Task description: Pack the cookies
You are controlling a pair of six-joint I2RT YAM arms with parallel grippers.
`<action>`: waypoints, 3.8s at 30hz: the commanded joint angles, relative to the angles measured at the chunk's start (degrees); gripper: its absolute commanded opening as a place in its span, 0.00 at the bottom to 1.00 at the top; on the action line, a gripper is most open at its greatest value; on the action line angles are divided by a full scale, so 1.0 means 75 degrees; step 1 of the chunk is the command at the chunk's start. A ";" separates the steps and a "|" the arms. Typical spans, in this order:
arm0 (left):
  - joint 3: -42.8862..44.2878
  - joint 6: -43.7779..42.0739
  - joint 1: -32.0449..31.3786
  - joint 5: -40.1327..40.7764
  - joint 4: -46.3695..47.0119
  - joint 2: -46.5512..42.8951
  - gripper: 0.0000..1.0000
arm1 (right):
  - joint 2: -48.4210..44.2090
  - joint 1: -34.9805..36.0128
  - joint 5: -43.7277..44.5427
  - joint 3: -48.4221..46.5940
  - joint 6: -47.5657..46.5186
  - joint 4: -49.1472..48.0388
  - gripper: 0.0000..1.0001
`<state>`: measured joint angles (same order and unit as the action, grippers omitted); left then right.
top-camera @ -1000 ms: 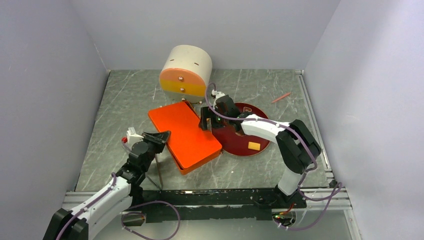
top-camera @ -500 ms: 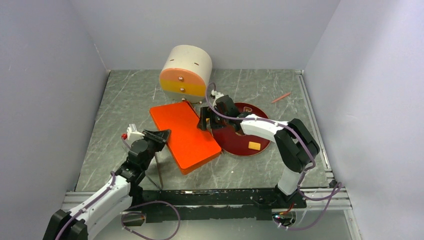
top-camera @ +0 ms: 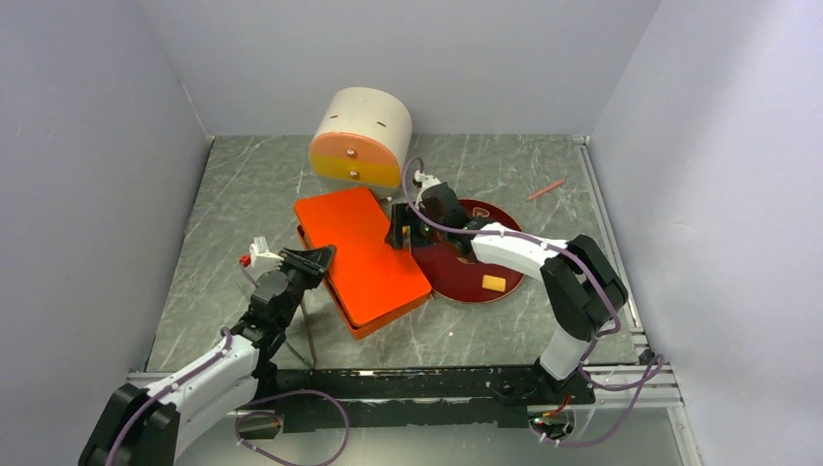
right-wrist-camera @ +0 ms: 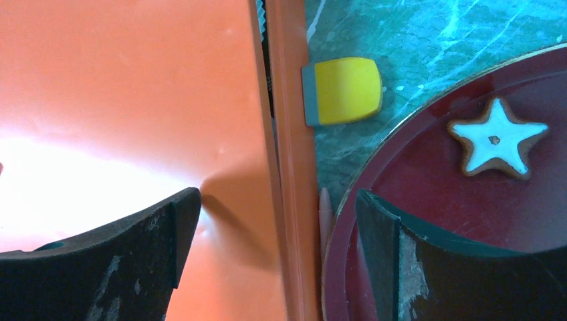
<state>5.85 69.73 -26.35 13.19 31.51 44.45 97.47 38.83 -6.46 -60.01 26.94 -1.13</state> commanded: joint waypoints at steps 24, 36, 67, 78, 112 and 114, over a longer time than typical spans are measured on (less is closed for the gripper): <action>0.0225 0.0142 -0.0055 0.0657 -0.1221 0.0035 0.11 | 0.0585 0.0003 -0.0555 -0.0408 0.0082 -0.0026 0.89; 0.0841 0.0133 -0.0059 0.1045 -0.3533 -0.0824 0.42 | 0.0904 -0.0002 -0.1373 -0.0593 0.0211 -0.0292 0.79; 0.1685 -0.0197 -0.0060 0.0462 -0.6430 -0.1046 0.73 | 0.1236 0.0072 -0.2004 -0.0929 -0.0468 -0.0278 0.71; 0.0925 0.0230 -0.0061 -0.0387 -0.5558 -0.1227 0.58 | 0.1307 0.0255 -0.1834 -0.1129 -0.0383 -0.0038 0.71; -0.0576 0.1198 -0.0061 -0.1607 -0.5178 -0.1181 0.41 | 0.0930 0.1033 0.1541 -0.0284 -0.0129 0.0185 0.75; -0.0524 0.1115 -0.0061 -0.1666 -0.5013 -0.1062 0.44 | 0.0932 0.1234 0.1936 -0.0323 -0.0255 0.0015 0.76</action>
<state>5.30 78.78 -26.06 7.05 0.80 33.12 104.77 44.80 1.32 -63.99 27.75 -3.62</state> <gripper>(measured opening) 0.417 0.752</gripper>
